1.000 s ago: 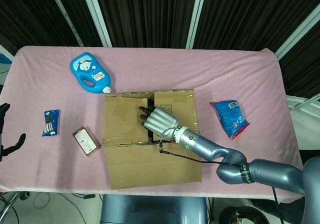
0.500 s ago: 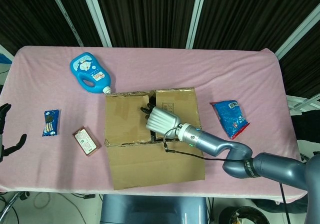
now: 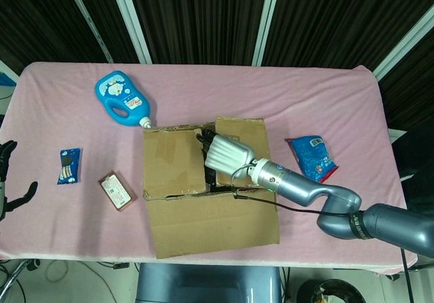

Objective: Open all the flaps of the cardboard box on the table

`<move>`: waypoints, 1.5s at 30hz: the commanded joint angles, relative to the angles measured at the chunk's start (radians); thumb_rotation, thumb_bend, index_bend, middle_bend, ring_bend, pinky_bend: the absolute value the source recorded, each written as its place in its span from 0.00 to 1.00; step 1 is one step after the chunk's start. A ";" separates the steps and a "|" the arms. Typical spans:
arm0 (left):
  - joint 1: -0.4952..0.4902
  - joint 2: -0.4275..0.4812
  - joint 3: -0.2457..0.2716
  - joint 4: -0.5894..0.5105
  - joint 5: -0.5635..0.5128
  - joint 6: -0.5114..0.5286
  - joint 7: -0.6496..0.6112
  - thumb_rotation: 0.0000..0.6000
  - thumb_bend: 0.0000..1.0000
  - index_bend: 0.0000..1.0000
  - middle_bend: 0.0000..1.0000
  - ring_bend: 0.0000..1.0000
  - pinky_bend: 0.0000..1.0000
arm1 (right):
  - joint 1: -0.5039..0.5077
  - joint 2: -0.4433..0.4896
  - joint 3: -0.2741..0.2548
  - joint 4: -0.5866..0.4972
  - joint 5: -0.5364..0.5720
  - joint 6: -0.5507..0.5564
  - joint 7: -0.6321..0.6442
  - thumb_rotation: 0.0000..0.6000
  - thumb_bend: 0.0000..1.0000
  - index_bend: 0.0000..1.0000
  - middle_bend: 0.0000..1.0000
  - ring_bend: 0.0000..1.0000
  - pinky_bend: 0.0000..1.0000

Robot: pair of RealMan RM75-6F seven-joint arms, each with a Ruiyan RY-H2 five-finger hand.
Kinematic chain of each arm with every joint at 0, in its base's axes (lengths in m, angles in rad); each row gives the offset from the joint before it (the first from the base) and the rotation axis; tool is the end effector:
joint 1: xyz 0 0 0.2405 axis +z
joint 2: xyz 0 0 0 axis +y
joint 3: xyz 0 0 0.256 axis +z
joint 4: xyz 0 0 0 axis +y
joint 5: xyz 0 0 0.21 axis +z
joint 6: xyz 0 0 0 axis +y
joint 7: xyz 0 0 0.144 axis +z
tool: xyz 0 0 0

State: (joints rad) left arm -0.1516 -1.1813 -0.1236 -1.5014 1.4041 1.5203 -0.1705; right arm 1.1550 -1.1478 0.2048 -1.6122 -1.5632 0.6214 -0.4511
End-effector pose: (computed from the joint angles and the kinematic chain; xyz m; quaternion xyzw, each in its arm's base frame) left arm -0.3180 0.2178 0.1712 -0.5256 -0.3916 -0.4664 0.5940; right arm -0.0039 -0.3765 0.0640 0.8979 0.0923 0.2848 0.3227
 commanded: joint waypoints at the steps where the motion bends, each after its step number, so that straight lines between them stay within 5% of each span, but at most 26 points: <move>1: 0.001 0.000 -0.002 -0.001 -0.001 0.000 -0.001 1.00 0.28 0.03 0.05 0.00 0.08 | -0.007 0.042 0.004 -0.031 0.011 0.003 -0.011 1.00 1.00 0.65 0.45 0.14 0.22; 7: 0.002 0.000 -0.003 -0.002 0.000 -0.004 0.001 1.00 0.28 0.03 0.05 0.00 0.08 | -0.013 0.108 0.010 -0.063 0.018 0.007 -0.025 1.00 0.98 0.64 0.43 0.13 0.22; 25: 0.007 0.002 -0.006 -0.006 0.008 -0.006 0.006 1.00 0.28 0.03 0.05 0.00 0.08 | -0.032 0.247 0.013 -0.098 0.066 0.001 -0.152 1.00 0.45 0.39 0.30 0.11 0.22; 45: 0.012 0.009 -0.003 -0.016 0.017 -0.010 0.004 1.00 0.28 0.03 0.05 0.00 0.06 | -0.085 0.379 0.017 -0.146 0.130 0.035 -0.228 1.00 0.39 0.32 0.27 0.11 0.22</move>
State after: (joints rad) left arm -0.1394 -1.1720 -0.1271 -1.5174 1.4206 1.5104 -0.1670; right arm 1.0758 -0.7758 0.2248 -1.7551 -1.4380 0.6538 -0.6760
